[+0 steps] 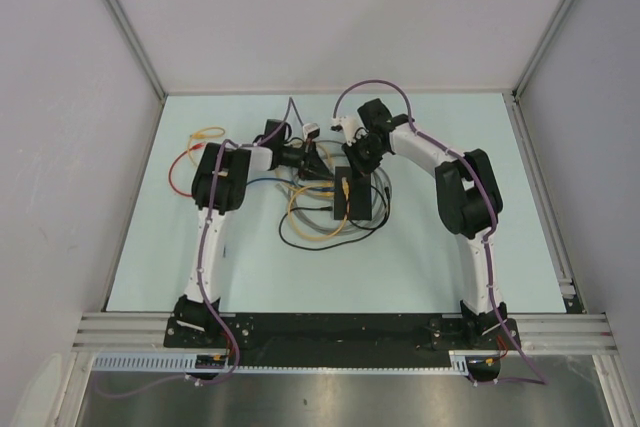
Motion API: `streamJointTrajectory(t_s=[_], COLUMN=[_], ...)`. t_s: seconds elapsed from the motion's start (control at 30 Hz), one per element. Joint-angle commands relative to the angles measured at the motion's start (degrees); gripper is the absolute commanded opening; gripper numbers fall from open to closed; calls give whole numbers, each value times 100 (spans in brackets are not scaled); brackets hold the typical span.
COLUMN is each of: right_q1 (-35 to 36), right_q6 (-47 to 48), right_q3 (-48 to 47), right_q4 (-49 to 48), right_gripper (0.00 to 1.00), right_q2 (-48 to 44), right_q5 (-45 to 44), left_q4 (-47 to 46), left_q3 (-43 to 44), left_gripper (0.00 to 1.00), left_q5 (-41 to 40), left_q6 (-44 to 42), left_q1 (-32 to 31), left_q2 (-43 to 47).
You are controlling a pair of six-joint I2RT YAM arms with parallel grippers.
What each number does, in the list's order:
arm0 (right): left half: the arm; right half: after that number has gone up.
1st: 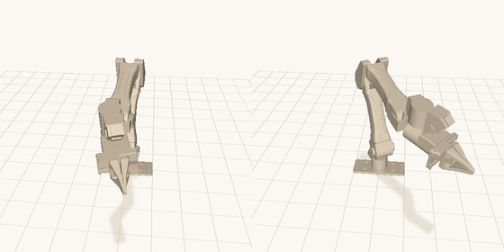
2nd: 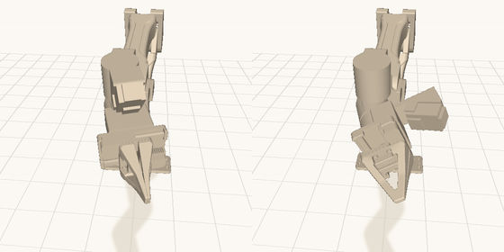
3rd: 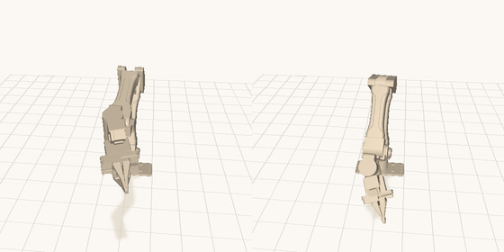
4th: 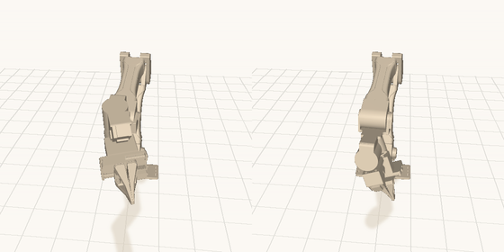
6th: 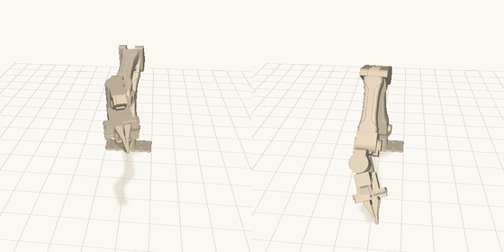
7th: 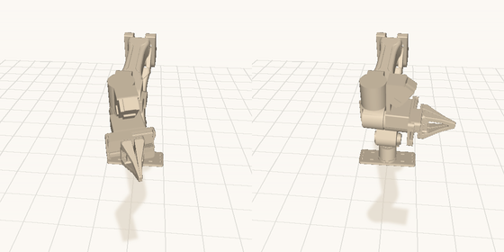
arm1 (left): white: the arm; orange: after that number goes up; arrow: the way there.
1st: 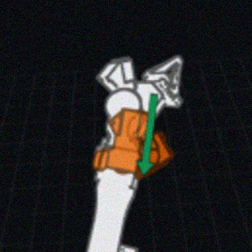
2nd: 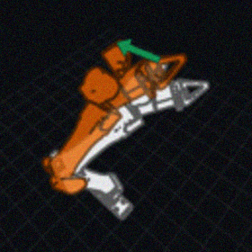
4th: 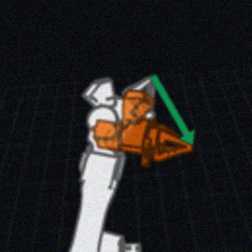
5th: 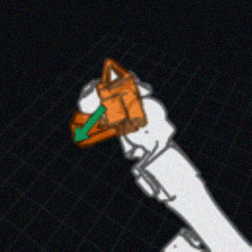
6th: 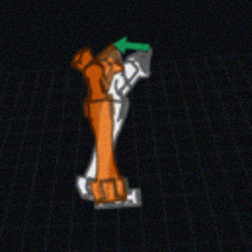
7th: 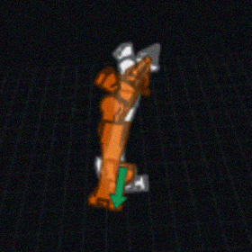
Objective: Pull the plug from the switch port
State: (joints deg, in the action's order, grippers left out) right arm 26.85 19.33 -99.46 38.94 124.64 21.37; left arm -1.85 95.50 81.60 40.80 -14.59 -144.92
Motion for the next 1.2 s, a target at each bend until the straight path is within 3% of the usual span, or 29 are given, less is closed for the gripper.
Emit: streamJointTrajectory(t_s=[0.0,0.03,0.1,0.2,0.23,0.3,0.33,0.37,0.4,0.43,0.47,0.5,0.67,0.77,0.97,1.17], right_q1=[83,92,75,75,57,66,66,66,66,83,92,84,92,75,101,154], right_q6=[115,115,123,123,123,115,115,115,115,115,115,115,123,132,132,176], right_q3=[304,304,304,313,313,313,313,322,322,313,313,304,287,304,331,427], right_q4=[510,510,518,501,501,501,501,501,501,501,501,492,510,518,483,483], right_gripper=[1,1,1,1,1,1,1,1,1,1,1,1,1,1,1,1], right_q2=[333,333,324,342,342,342,350,359,351,368,368,377,394,377,359,289], right_q5=[-387,-387,-387,-387,-387,-370,-370,-370,-370,-379,-379,-379,-396,-414,-449,-484], left_q4=[-2088,-2440,-2689,-2444,-2313,-1332,-701,1055,2021,2813,3665,3839,3657,3368,2268,2216], left_q3=[-84,-119,-129,-181,-181,-94,28,465,791,1099,1502,1611,1586,1202,-57,-49], left_gripper=[0,0,0,20,31,38,40,40,40,41,42,42,43,43,43,42], left_q5=[963,937,893,752,621,454,201,-37,-309,-990,-1328,-1601,-3138,-3491,-3379,-2746], left_q6=[1763,2270,2337,2100,1829,1224,115,-627,-1452,-2861,-3310,-3593,-3772,-3597,-3438,-3140], left_q1=[-281,-299,-281,-220,-185,-88,-62,-35,-44,-53,-114,-123,-97,-44,-53,-26], left_q2=[-168,-151,-107,-10,95,244,384,438,473,561,614,693,1351,1615,2135,1555])
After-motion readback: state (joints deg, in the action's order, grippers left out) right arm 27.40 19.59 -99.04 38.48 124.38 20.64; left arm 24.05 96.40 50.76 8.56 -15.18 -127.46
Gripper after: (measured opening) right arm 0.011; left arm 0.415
